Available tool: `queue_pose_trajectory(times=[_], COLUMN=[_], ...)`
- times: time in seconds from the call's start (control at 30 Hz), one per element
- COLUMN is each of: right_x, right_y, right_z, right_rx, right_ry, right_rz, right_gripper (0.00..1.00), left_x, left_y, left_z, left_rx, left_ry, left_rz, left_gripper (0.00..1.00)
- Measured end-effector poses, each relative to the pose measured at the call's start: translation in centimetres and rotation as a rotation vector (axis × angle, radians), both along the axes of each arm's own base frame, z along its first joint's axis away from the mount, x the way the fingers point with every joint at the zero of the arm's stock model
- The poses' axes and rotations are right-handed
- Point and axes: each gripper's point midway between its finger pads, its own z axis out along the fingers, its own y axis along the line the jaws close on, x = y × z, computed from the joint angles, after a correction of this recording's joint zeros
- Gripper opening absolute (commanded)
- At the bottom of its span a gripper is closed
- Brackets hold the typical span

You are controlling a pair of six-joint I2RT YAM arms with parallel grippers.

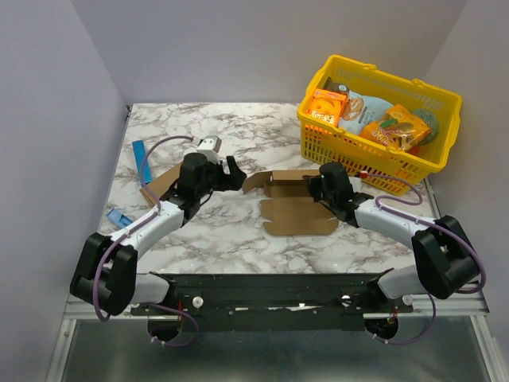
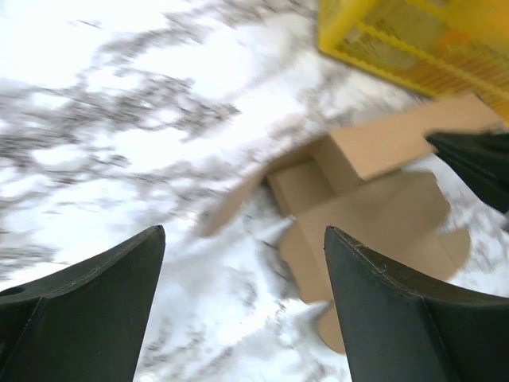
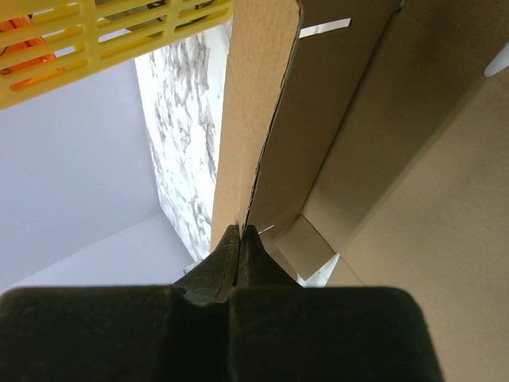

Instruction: Fold the paper box

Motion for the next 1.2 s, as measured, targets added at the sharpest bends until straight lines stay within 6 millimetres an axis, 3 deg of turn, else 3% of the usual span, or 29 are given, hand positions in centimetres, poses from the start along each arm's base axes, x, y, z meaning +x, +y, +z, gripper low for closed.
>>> queue_pose_trajectory(times=[0.13,0.27,0.4,0.57,0.9,1.2], right_x=[0.0,0.0,0.0,0.0,0.0,0.0], right_y=[0.0,0.0,0.0,0.0,0.0,0.0], right_z=[0.0,0.0,0.0,0.0,-0.1,-0.1], right_rx=[0.0,-0.002,-0.003,-0.003,-0.005,-0.006], right_ry=[0.0,0.0,0.001,0.001,0.001,0.002], right_rz=[0.001,0.002,0.002,0.003,0.004,0.004], right_gripper=[0.01,0.01,0.01,0.01,0.01,0.01], left_x=[3.1,6.7,8.5,7.8,5.8,5.0], left_y=[2.9,2.5,1.7,1.2,-2.7,-3.8], left_z=[-0.6,-3.1,-6.8,-11.1,-11.5,-11.6], left_rx=[0.0,0.032,0.074,0.139,0.225,0.224], left_ry=[0.011,0.071,0.141,0.225,0.156,0.103], left_rz=[0.104,0.127,0.118,0.079,-0.103,-0.181], left_gripper=[0.86,0.82,0.81,0.81,0.8,0.75])
